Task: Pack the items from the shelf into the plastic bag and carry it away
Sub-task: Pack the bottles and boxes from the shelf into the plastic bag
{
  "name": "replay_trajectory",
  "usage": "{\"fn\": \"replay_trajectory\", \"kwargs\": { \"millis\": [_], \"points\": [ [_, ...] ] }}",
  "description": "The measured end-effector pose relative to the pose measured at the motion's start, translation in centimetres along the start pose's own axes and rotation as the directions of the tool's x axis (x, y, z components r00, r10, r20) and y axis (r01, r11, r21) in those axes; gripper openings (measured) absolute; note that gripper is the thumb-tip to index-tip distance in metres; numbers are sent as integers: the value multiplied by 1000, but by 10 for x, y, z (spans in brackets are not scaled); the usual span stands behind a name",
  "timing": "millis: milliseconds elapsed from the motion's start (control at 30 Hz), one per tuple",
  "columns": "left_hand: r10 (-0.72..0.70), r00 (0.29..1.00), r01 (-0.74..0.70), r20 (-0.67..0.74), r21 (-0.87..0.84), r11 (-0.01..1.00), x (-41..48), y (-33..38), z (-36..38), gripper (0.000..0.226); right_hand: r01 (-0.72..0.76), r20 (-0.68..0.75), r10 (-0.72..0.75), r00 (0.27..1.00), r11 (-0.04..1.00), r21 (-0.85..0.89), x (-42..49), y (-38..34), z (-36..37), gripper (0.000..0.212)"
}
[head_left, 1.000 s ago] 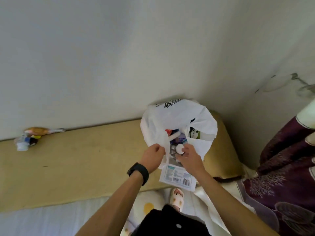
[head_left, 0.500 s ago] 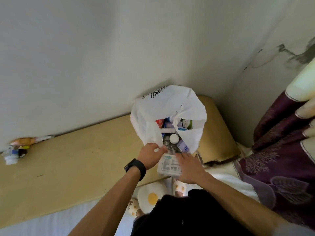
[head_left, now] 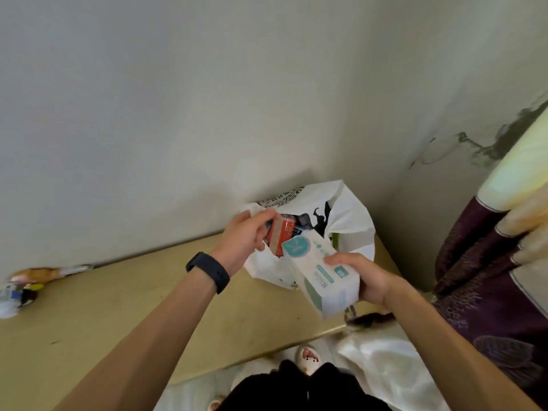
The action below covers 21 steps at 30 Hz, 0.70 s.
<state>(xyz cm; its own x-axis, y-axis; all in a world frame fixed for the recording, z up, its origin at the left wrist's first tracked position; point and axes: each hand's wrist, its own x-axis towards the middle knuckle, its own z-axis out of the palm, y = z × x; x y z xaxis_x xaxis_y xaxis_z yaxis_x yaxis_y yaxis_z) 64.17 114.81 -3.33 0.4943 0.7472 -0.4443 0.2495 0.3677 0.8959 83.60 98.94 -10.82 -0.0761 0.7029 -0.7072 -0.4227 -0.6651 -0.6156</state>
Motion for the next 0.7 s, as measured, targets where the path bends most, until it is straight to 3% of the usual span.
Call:
{"fn": "replay_trajectory", "kwargs": {
  "millis": [100,267,433,500,567,600,633,667,700],
  "points": [
    [13,1000,-12,23,-21,1000,-2,19,-7,30,-83,-13,83,996,997,8,3,-20,-6,67],
    [-44,997,48,60,-64,997,-3,35,-29,32,-83,-24,84,996,995,50,3,-51,-13,71],
    [-74,996,77,58,-53,996,-4,30,-27,39,-68,-150,42,988,982,-175,19,-83,17,50],
    [-71,996,73,47,-50,996,-3,29,-25,42,39,-190,-66,980,989,-142,31,-90,42,36],
    [-68,997,69,21,-62,996,-2,29,-26,41,229,-336,-345,876,912,-340,44,-87,53,26],
    [-68,998,69,7,-86,994,-2,29,-27,38,259,-399,-524,753,792,-552,45,-83,55,27],
    [-70,998,68,-8,-123,990,-2,28,-29,35,208,-399,-674,622,632,-746,43,-77,51,31],
    [-74,997,70,-22,-168,983,-2,27,-32,33,139,-369,-760,535,510,-849,37,-66,45,37],
    [-79,996,69,-37,-214,974,-1,24,-33,32,76,-350,-788,507,445,-893,33,-53,36,44]
  ]
}}
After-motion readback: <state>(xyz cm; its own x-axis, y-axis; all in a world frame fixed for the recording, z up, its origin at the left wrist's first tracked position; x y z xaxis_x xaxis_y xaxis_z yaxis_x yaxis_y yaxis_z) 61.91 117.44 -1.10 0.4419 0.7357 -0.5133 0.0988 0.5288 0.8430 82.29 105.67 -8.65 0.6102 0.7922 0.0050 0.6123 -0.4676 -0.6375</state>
